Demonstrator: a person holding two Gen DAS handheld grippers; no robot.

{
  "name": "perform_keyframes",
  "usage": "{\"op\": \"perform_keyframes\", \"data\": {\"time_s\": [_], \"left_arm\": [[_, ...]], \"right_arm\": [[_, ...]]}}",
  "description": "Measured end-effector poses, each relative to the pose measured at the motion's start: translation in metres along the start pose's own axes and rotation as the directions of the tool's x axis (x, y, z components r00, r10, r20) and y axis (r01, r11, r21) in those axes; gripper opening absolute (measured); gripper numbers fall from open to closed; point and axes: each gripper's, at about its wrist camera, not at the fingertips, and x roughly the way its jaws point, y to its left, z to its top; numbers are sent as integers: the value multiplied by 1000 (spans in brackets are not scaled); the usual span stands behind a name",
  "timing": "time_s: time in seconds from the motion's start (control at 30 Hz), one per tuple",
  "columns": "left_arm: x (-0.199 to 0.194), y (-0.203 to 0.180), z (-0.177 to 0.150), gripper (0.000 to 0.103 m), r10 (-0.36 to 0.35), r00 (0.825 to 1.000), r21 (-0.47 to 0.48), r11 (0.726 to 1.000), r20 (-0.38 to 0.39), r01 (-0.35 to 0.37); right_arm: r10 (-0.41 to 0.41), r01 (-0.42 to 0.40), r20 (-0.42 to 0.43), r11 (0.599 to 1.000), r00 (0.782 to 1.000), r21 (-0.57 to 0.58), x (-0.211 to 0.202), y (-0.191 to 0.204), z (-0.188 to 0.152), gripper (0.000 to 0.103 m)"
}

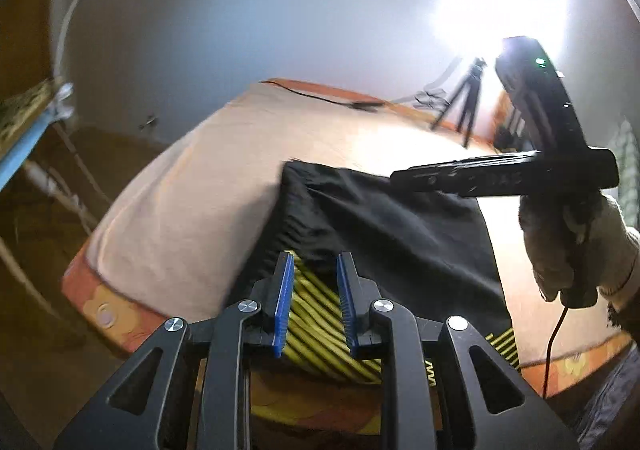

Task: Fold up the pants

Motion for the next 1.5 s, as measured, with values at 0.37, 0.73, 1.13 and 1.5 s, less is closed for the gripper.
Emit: {"op": "perform_keyframes", "data": {"time_s": [0.37,0.73,1.13,1.5], "left_arm": [[40,15,2,20,93,989,-45,994,-119,-98],[14,57,11,45,-12,998,-224,975,-59,-2],[56,26,66,63,-166,972,-97,984,-168,151],[134,40,80,63,-137,936,-65,990,-325,123]], "right_arm": [[-107,112,-39,977,993,181,6,-68,-21,31],[-81,62,47,946,996,318,-58,-96,-69,61],[4,-25,51,914,999,405,-49,-111,-96,61],[87,-119,93,896,992,428,-35,-124,-93,62]]}}
